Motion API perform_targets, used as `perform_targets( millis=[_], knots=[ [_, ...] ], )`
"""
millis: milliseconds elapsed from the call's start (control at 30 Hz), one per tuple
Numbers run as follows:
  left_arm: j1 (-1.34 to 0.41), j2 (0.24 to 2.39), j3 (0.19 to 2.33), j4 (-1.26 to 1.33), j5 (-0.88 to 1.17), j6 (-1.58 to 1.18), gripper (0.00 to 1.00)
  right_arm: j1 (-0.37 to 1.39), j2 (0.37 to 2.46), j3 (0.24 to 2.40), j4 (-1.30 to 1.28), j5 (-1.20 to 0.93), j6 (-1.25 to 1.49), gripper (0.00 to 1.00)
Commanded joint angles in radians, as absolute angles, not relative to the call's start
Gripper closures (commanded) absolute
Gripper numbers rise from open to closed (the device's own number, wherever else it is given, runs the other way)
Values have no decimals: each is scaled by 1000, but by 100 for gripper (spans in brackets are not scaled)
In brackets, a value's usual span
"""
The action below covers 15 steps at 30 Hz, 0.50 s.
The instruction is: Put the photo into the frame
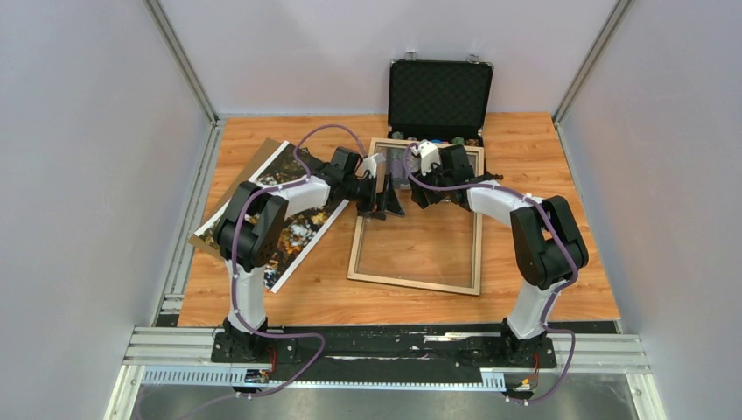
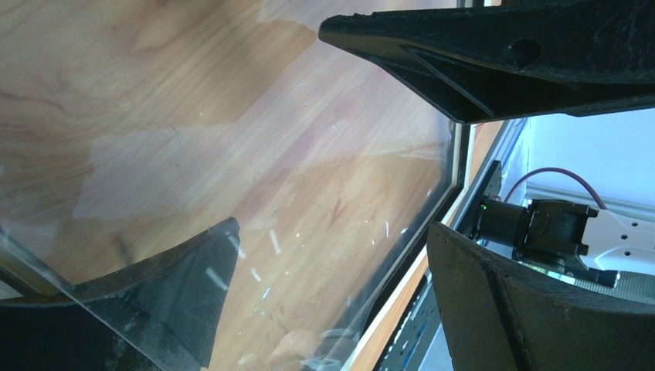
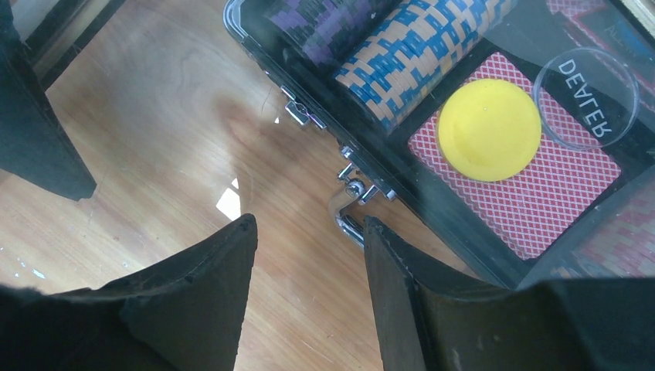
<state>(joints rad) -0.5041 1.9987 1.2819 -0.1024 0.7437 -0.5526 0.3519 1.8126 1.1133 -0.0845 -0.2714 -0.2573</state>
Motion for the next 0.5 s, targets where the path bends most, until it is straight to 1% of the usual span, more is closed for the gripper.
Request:
perform_targets(
  millis=[0,467],
  knots=[
    [-489,1962,1264,-184,666,-545,0,344,1816,1104,-83,-255,-268,45],
    [-488,1922,1277,-250,636,-597,0,344,1829,1115,-87,-239,-271,46]
  ],
)
